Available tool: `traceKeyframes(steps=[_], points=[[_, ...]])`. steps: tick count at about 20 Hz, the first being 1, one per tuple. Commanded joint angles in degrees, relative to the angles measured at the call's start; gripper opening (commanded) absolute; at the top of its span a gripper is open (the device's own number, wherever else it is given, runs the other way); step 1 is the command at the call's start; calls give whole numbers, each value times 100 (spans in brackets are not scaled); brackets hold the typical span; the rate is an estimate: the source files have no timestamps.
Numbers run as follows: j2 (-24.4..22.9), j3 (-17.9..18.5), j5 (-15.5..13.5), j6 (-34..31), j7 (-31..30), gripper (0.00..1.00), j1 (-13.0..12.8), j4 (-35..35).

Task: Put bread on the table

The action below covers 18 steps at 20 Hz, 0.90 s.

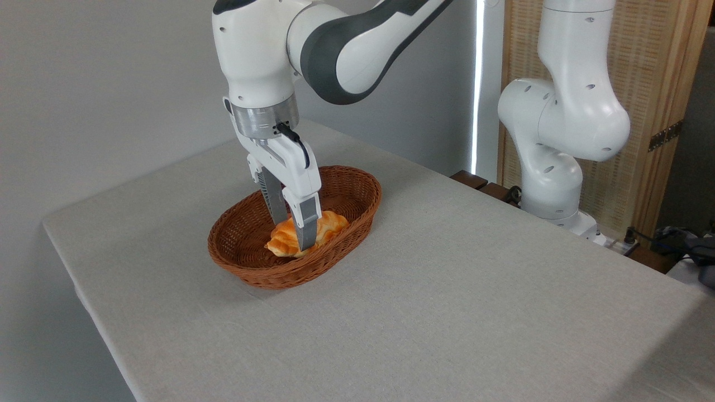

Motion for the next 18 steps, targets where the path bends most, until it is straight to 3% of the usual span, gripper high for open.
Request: traceKeyframes(steps=[1, 8, 9, 12, 14, 18], points=[[-3, -9, -212, 79, -45, 100, -4, -2], [76, -35, -133, 132, 17, 100, 4, -11], [85, -35, -133, 123, 17, 96, 5, -11], [94, -35, -133, 132, 34, 54, 13, -11], [94, -35, -133, 123, 78, 34, 13, -11], [94, -35, -133, 105, 78, 34, 40, -11]])
